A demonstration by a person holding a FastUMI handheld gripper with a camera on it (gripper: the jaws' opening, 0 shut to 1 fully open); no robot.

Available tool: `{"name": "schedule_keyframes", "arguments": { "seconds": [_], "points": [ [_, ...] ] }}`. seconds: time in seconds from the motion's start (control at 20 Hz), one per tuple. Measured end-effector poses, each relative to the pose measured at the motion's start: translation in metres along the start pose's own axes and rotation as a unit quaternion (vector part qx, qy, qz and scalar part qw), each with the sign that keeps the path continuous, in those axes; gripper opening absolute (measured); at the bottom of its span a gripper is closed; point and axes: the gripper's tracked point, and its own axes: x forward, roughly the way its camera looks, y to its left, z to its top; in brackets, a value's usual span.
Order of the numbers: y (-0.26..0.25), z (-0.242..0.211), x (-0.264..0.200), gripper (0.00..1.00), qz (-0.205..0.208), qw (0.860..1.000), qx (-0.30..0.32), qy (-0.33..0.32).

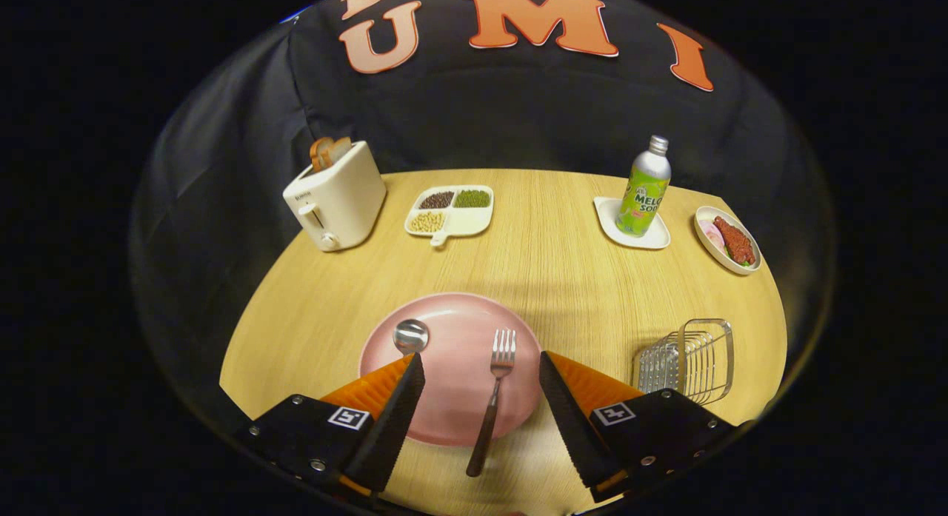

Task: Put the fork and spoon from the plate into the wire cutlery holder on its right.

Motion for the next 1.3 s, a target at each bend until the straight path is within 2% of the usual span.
{"name": "schedule_keyframes", "arguments": {
  "seconds": [0.15, 0.45, 0.6, 0.75, 0.9, 1.0, 1.3],
  "points": [
    [0.001, -0.027, 0.015, 0.93, -0.006, 0.999, -0.002, 0.050],
    [0.000, -0.054, 0.030, 0.71, -0.024, 0.995, 0.000, 0.098],
    [-0.001, -0.067, 0.036, 0.48, -0.030, 0.992, -0.009, 0.124],
    [-0.002, -0.075, 0.040, 0.36, -0.042, 0.989, -0.010, 0.143],
    [-0.006, -0.077, 0.043, 0.17, -0.056, 0.986, -0.002, 0.155],
    [-0.007, -0.076, 0.046, 0.09, -0.056, 0.987, 0.001, 0.152],
    [-0.009, -0.054, 0.027, 0.05, -0.033, 0.992, 0.013, 0.124]
  ]
}}
